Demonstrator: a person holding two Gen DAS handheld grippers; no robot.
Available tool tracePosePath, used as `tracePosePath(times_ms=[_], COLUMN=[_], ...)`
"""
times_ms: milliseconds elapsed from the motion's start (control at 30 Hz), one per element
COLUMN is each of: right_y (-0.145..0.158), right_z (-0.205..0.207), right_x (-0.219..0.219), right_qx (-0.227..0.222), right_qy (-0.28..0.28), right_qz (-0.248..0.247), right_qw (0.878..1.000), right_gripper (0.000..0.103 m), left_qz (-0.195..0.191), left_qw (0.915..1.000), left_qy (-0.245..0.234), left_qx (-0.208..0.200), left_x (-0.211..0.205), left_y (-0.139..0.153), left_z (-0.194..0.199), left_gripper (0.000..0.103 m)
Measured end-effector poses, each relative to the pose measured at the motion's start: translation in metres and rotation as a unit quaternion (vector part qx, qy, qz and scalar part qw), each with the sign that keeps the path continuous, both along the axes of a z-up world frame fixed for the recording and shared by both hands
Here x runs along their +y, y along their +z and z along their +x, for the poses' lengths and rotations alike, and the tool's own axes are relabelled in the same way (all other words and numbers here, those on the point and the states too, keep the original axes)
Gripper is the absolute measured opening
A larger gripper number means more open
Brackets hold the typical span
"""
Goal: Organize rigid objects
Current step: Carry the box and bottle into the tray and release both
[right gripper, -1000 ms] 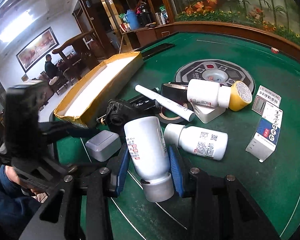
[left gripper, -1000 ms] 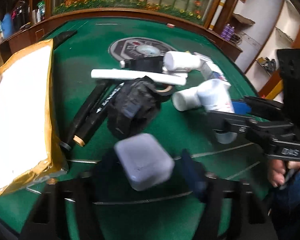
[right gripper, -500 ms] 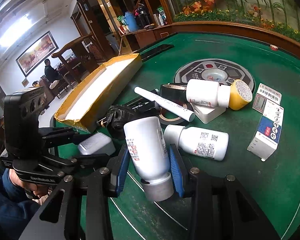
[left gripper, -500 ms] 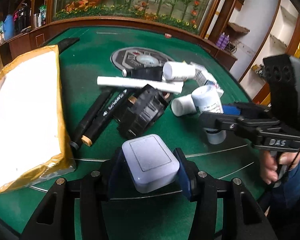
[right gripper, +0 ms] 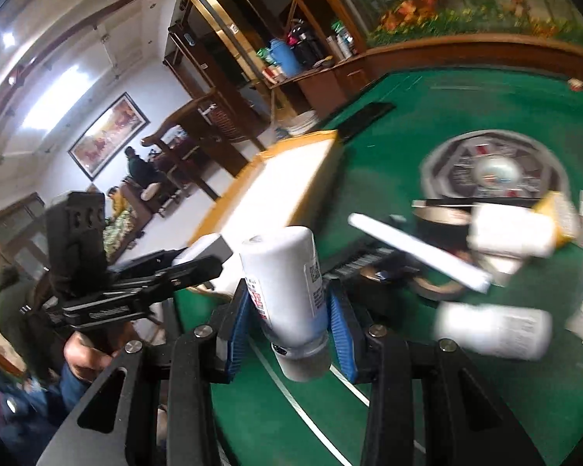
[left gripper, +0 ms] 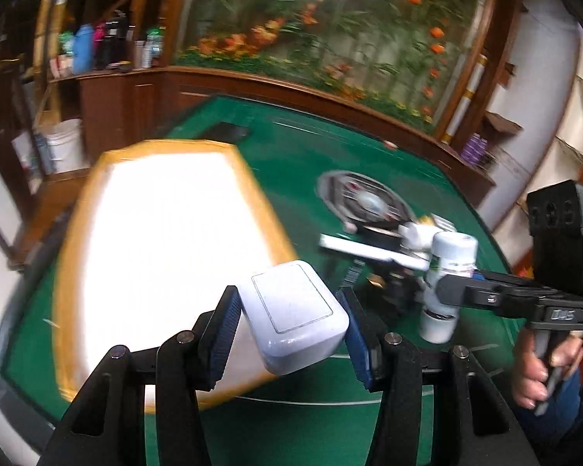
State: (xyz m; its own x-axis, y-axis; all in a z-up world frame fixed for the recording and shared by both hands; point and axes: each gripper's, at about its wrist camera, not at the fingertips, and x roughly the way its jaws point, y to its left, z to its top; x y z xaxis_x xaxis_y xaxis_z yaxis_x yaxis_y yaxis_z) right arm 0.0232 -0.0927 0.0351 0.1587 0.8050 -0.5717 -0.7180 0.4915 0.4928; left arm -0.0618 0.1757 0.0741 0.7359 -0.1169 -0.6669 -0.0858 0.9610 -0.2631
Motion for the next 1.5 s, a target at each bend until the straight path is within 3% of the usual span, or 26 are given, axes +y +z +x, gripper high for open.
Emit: tracePosePath(times_ms=[233,367,500,567,667,800,1033,1133,1267,1367,1500], right_y=[0.020,0.021,0.008,-0.001,-0.014,-0.032,-0.029,-0.030,-0.024,-0.018,-0.010], right_z=[0.020,0.049,0.086,0.101,0.115,0.129,0.136,0.135,0.135,0.137,0.137], right_x=[0.088,0.140,0.190,0.212,0.239,0.251,0.253,0.255,0.249,0.241,0.228], right_qx=[0.024,0.051,0.084,0.091,0.074,0.076,0.064,0.062,0.066,0.069,0.067], right_qy=[-0.005,-0.014,-0.026,-0.040,-0.057,-0.074,-0.076,-0.077,-0.077,-0.080,-0.084], right_qz=[-0.016,-0.035,-0.065,-0.085,-0.131,-0.150,-0.144,-0.137,-0.119,-0.104,-0.087], right_qw=[1.000,0.998,0.994,0.991,0.987,0.983,0.985,0.986,0.988,0.989,0.990], right_gripper=[0.037,0.037,0.037,0.036,0.035,0.033,0.035,0.036,0.038,0.050,0.051], left_qz=[0.030,0.024,0.042,0.038,0.023,0.034,0.041,0.033,0.034,0.032,0.034], left_qw=[0.9979,0.9961,0.9907,0.9907,0.9868,0.9871,0.9878,0.9884,0.9891,0.9897,0.9901], left_qy=[0.052,0.066,0.099,0.094,0.112,0.117,0.121,0.123,0.120,0.117,0.114], left_qx=[0.026,0.054,0.082,0.091,0.115,0.104,0.089,0.083,0.078,0.076,0.075], left_x=[0.047,0.078,0.100,0.106,0.115,0.117,0.117,0.119,0.117,0.114,0.109], left_y=[-0.011,-0.017,-0.026,-0.033,-0.051,-0.054,-0.055,-0.054,-0.050,-0.047,-0.045], left_z=[0.032,0.062,0.096,0.115,0.135,0.141,0.143,0.140,0.136,0.135,0.132], left_gripper=[0.055,0.055,0.055,0.055,0.055,0.055,0.057,0.070,0.071,0.073,0.075])
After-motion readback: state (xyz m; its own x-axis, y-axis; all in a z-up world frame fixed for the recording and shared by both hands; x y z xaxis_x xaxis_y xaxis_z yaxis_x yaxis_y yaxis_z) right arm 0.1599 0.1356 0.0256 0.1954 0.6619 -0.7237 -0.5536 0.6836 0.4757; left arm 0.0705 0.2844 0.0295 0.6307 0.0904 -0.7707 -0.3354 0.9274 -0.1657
